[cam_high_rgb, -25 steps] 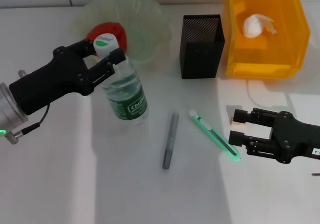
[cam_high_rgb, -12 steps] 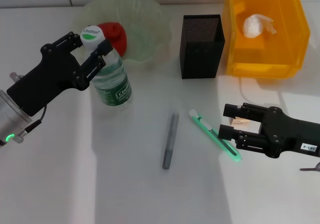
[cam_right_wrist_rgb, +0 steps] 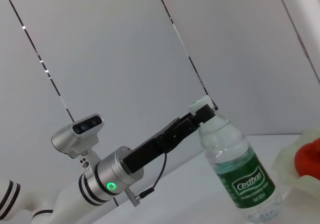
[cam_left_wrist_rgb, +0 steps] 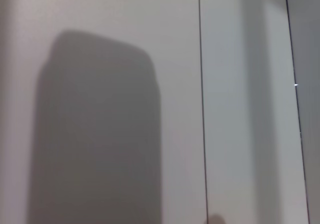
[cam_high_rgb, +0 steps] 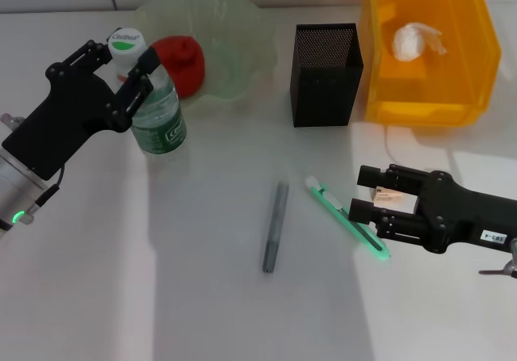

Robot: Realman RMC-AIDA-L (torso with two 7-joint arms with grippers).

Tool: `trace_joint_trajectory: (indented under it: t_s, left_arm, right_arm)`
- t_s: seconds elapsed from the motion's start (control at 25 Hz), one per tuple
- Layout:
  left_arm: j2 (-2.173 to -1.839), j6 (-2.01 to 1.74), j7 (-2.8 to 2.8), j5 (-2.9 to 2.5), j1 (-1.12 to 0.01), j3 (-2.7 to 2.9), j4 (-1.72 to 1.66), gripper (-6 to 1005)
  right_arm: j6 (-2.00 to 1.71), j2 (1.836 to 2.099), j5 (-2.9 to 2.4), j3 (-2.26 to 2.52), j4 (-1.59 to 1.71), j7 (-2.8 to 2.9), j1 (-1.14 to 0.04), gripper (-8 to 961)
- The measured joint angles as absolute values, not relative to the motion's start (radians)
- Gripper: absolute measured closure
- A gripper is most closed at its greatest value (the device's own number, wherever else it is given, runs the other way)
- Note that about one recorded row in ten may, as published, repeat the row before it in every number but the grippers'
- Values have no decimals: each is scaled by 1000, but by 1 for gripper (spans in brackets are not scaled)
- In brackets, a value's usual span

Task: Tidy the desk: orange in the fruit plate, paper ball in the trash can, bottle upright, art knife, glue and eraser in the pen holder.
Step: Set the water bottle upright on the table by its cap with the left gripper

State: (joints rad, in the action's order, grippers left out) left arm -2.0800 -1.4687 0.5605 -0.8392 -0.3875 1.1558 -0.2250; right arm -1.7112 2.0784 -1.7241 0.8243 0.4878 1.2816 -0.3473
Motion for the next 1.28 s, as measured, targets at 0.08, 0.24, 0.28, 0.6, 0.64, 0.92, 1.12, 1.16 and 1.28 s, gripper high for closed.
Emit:
trace_joint_trajectory:
  t_s: [0.08, 0.24, 0.28, 0.6, 0.64, 0.92, 1.12, 1.16, 1.28]
  left_arm:
    - [-2080, -1466, 545, -814, -392, 1156, -206, 536]
    - [-2080, -1466, 501, -777, -404, 1156, -161, 535]
    - [-2080, -1464, 494, -775, -404, 1156, -156, 534]
    - [-2080, -1455, 486, -762, -406, 1157, -145, 532]
    - [-2080, -1455, 486, -761, -406, 1156, -145, 532]
    - [-2080, -1491, 487, -736, -401, 1154, -144, 352]
    - [-2080, -1552, 493, -699, -390, 1153, -144, 278]
    - [-2079, -1584, 495, -690, -383, 1154, -145, 263]
    - [-2074, -1653, 497, -685, -361, 1154, -154, 264]
  right_arm:
    - [-1707, 2079, -1724, 823, 477, 1279, -351, 252]
    - [-1700, 2079, -1724, 822, 467, 1271, -353, 252]
    - [-1700, 2079, -1724, 822, 467, 1270, -353, 252]
    - [-1698, 2079, -1724, 822, 466, 1270, -356, 252]
    - [-1697, 2079, -1724, 822, 466, 1270, -356, 252]
    - [-1689, 2079, -1724, 822, 466, 1269, -356, 252]
    - [-1689, 2078, -1724, 822, 466, 1269, -356, 252]
    - [-1689, 2078, -1724, 822, 466, 1269, -356, 252]
    - [-1689, 2078, -1724, 822, 466, 1269, -356, 252]
